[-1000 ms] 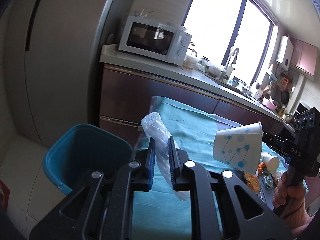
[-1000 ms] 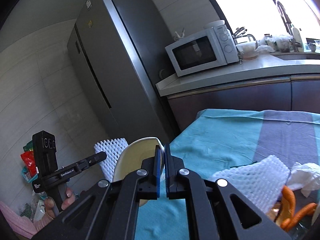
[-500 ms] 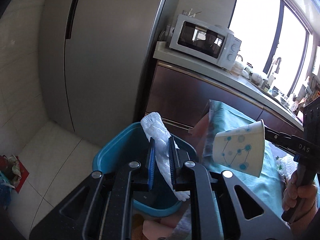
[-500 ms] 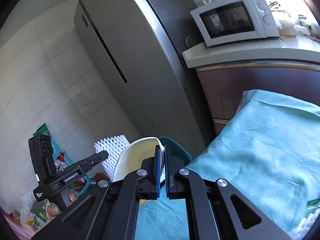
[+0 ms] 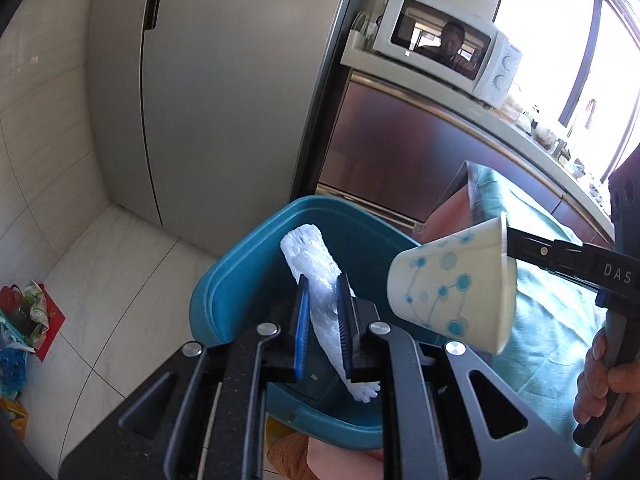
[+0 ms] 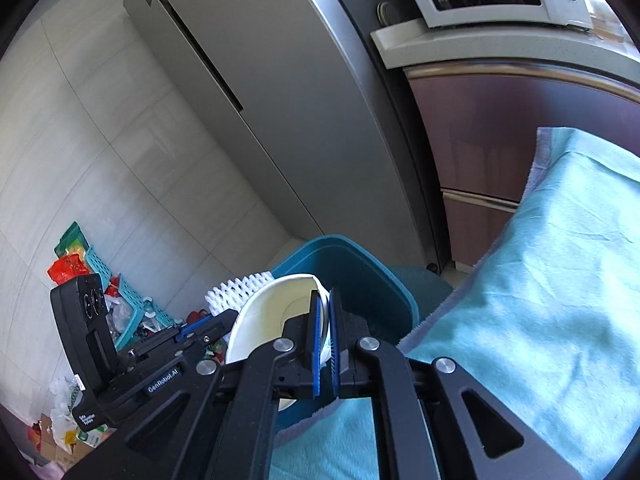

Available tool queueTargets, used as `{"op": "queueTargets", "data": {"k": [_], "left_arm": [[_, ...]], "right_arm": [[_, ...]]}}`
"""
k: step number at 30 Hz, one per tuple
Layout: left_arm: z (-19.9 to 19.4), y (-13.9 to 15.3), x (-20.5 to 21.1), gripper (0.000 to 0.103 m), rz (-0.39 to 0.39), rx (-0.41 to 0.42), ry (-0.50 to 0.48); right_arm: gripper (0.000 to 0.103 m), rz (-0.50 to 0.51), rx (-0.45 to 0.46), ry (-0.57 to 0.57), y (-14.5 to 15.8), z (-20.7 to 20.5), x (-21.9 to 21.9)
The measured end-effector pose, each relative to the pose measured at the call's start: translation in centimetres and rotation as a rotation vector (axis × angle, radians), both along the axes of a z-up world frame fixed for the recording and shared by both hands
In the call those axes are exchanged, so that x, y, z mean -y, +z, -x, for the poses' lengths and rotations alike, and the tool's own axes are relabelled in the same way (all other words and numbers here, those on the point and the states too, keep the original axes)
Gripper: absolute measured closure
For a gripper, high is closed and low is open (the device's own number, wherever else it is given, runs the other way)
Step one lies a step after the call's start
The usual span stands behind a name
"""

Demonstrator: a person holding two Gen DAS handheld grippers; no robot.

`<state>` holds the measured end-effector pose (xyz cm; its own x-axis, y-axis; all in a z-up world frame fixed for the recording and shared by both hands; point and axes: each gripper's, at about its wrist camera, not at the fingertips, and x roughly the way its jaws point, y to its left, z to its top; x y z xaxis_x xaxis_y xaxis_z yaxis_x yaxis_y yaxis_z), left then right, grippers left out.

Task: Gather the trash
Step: 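Carry both held items over the teal bin and open both tools, then move both open tools back to the trash pile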

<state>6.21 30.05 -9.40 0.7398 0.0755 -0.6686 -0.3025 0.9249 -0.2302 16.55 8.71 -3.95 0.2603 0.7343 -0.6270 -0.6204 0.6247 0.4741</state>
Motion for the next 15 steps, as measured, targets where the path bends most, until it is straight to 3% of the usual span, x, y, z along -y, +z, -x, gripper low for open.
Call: {"op": "queueTargets", "data": {"k": [10,15], "left_arm": [[-1.6,-1.9,0.7,0.079,0.010,-0.044,-0.003],[-1.4,-1.4,1.6,0.072,-0.002,-0.022,-0.015]], "right_arm": [[0.085,0.015,-0.022,-0.012,-1.1,-0.2,-0.1],[0.078,-0.009,-0.014,-0.018,-0.4,0.6,1.5]]}}
